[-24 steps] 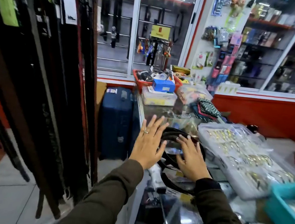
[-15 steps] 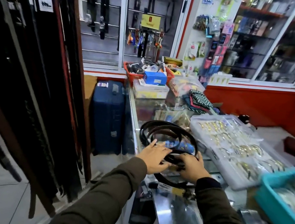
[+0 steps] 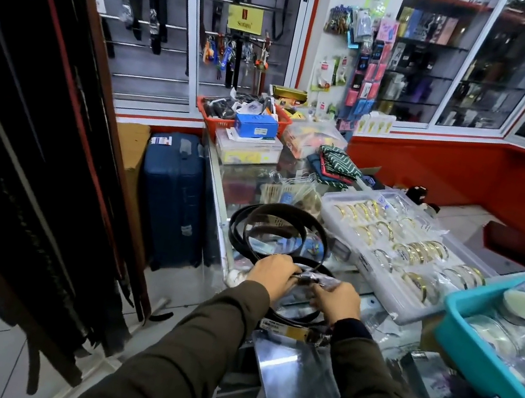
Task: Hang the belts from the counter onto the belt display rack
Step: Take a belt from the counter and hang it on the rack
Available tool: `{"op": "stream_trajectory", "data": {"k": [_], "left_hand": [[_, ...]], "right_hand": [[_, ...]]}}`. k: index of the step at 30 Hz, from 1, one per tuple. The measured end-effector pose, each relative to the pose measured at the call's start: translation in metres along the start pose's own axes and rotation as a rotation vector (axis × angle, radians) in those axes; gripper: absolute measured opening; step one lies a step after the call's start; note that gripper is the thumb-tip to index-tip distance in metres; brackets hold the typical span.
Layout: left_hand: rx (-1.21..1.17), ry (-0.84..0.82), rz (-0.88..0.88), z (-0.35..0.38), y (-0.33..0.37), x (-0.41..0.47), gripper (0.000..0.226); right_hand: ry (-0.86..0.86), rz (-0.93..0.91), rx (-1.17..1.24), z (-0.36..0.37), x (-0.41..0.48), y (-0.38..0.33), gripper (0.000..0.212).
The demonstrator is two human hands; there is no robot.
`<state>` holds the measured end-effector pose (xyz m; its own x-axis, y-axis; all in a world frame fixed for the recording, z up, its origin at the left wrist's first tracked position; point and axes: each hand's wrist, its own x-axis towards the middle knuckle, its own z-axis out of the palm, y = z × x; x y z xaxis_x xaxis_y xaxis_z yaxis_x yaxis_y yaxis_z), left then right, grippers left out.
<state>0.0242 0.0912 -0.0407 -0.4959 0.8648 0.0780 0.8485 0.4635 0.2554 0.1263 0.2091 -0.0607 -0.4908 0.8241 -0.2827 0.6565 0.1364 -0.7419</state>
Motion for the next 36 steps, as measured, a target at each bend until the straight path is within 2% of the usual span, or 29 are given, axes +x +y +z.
{"op": "stream_trajectory", "data": {"k": [2,4,6,8,14,20,22,27,32,36], "left_hand": [[-0.032,0.046,0.005,0.000,0.001,-0.002,0.034],[-0.078,0.117,-0.002,-0.004,0.002,-0.003,0.033],[-0.135,0.205,-0.012,-0.012,0.002,-0.002,0.032],[-0.221,0.285,-0.032,-0.024,0.003,-0.003,0.032],[-0.475,0.567,-0.083,-0.077,-0.005,-0.010,0.030],[-0.540,0.858,-0.143,-0.134,-0.034,-0.037,0.029],[-0.533,0.941,-0.155,-0.147,-0.047,-0.052,0.030],[-0.469,1.067,-0.231,-0.165,-0.080,-0.091,0.032],[-0.324,1.203,-0.384,-0.179,-0.110,-0.132,0.030],[-0.577,1.235,-0.336,-0.213,-0.130,-0.160,0.025]], "right_hand": [[-0.161,0.133,0.454,0.003,0.001,-0.008,0.021],[-0.230,0.193,0.778,0.000,-0.003,-0.018,0.019],[-0.237,0.151,0.962,-0.006,-0.008,-0.029,0.022],[-0.228,0.063,1.047,-0.013,-0.016,-0.041,0.029],[-0.267,-0.249,1.059,-0.029,-0.041,-0.106,0.032],[-0.330,-0.514,0.986,-0.016,-0.073,-0.182,0.030],[-0.380,-0.594,0.935,-0.006,-0.084,-0.201,0.022],[-0.553,-0.704,0.881,0.032,-0.116,-0.239,0.029],[-0.607,-0.819,0.833,0.069,-0.147,-0.268,0.030],[-0.678,-0.871,0.880,0.088,-0.170,-0.289,0.027]]}}
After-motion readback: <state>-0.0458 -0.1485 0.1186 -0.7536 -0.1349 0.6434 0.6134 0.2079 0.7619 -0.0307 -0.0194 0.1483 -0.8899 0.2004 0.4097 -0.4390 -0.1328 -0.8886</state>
